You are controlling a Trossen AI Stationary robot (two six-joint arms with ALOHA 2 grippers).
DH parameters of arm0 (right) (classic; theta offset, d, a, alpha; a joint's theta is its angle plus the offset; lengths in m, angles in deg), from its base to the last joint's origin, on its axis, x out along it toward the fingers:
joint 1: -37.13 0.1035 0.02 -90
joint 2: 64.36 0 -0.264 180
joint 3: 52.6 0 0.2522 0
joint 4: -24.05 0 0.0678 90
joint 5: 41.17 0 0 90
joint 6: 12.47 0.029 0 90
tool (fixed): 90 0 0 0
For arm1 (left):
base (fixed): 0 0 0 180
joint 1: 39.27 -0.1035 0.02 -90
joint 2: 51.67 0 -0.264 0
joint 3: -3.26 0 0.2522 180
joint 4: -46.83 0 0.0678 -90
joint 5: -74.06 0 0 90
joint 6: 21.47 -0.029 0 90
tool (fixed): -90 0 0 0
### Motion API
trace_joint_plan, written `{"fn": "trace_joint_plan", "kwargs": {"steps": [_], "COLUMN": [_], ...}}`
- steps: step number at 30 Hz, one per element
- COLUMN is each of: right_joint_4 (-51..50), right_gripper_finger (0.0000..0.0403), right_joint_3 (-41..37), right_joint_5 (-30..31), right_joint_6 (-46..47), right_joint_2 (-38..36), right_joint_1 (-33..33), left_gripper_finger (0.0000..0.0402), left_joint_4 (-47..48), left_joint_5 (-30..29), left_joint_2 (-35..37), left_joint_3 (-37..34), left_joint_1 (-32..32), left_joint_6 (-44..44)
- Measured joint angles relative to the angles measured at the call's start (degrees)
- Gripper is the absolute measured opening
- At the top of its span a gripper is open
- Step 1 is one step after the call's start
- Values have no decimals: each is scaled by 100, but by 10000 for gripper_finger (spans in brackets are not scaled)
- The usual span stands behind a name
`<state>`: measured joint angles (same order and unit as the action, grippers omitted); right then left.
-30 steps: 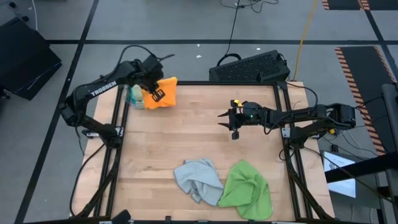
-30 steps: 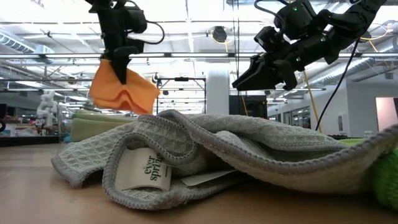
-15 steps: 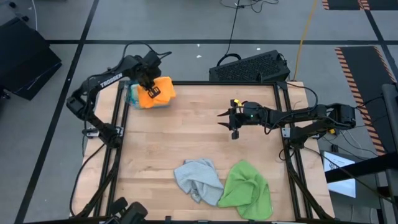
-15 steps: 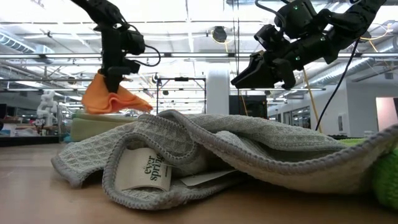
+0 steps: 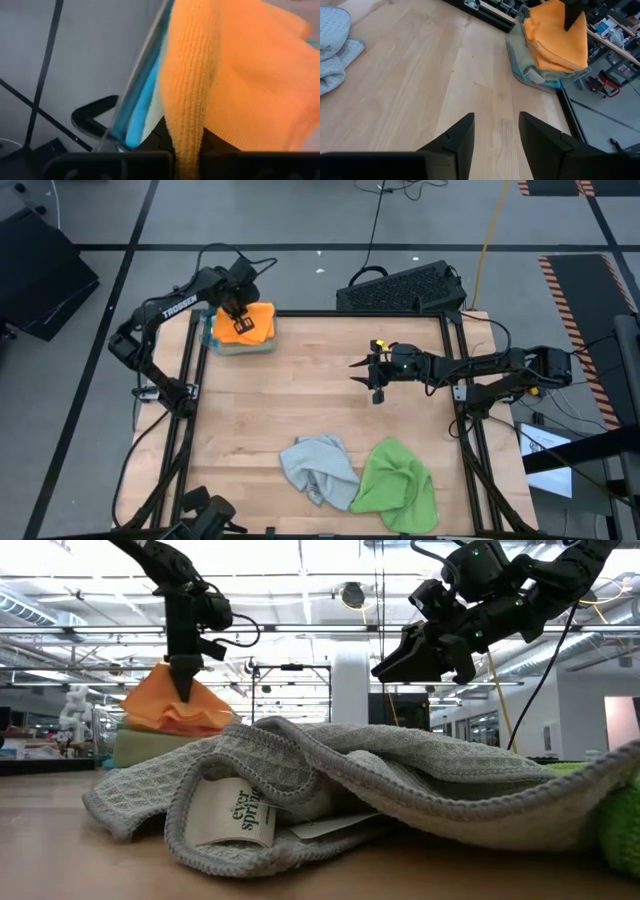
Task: Fold microfiber towels
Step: Stack the orange microfiber cloth on top of the light green microfiber cloth
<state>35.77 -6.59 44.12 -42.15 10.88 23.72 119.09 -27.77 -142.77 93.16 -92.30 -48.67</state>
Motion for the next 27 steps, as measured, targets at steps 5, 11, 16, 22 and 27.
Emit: {"fn": "trace_joint_plan", "kwargs": {"steps": [5,11,16,22,27], "right_joint_4": [-3,-21,-44,-46,-46], "right_gripper_finger": [144,144,144,144,144], "right_joint_3": [0,0,0,0,0], "right_joint_5": [0,0,-2,-2,-2], "right_joint_6": [45,45,45,47,49], "right_joint_2": [0,0,0,0,0], "right_joint_1": [0,0,0,0,0], "left_gripper_finger": [28,86,146,210,227], "left_joint_4": [-46,33,36,-64,-239], "left_joint_5": [112,-502,-675,-782,-781], "left_joint_2": [-194,-353,-291,-24,413], "left_joint_3": [2,2,2,2,2], "left_joint_1": [-92,-160,-158,-156,-133], "left_joint_6": [142,656,1034,1016,1214]}}
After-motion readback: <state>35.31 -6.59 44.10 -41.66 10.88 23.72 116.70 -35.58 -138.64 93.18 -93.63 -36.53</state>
